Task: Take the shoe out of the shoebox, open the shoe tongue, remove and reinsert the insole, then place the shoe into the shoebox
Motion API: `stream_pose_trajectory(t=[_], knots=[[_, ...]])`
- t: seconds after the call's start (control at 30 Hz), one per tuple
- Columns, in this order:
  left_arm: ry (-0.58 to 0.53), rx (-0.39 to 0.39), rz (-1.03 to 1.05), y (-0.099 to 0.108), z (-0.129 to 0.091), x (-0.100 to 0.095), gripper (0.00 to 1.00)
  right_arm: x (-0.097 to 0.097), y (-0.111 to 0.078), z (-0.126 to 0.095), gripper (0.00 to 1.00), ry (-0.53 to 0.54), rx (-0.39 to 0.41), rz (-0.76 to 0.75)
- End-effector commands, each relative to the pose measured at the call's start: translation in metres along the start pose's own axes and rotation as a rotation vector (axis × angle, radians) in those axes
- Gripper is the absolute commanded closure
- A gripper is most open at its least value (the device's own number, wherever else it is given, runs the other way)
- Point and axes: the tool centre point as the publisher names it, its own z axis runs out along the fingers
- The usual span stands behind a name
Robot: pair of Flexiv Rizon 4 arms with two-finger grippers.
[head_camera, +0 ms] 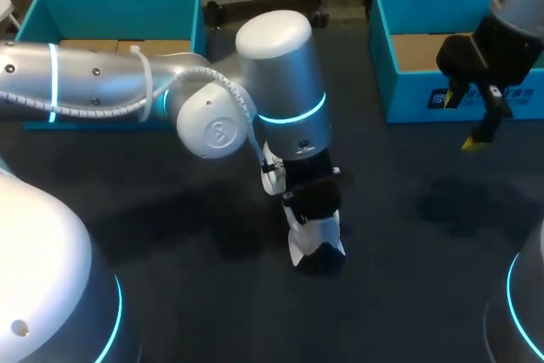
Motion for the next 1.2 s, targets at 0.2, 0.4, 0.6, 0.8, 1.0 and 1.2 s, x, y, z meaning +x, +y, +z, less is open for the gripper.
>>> stream_pose_trajectory(t=[0.2, 0.4, 0.6, 0.8, 1.0, 1.2], knots=[[0.026, 0.008, 0.020, -0.009, 0.013, -0.002, 1.00, 0.000, 0.000, 0.001, 0.00, 0.000, 0.001, 0.000], [0.058, 0.016, 0.012, -0.005, 0.021, 0.005, 1.00, 0.000, 0.000, 0.001, 0.00, 0.000, 0.001, 0.000], [0.063, -0.046, 0.016, 0.010, 0.006, 0.010, 1.00, 0.000, 0.000, 0.001, 0.00, 0.000, 0.001, 0.000], [0.059, -0.206, 0.056, 0.026, -0.018, 0.012, 1.00, 0.000, 0.000, 0.001, 0.00, 0.000, 0.001, 0.000], [0.051, -0.326, 0.061, 0.040, -0.035, 0.009, 1.00, 0.000, 0.000, 0.001, 0.00, 0.000, 0.001, 0.000], [0.034, -0.405, 0.037, 0.047, -0.046, 0.007, 1.00, 0.000, 0.000, 0.001, 0.00, 0.000, 0.001, 0.000]])
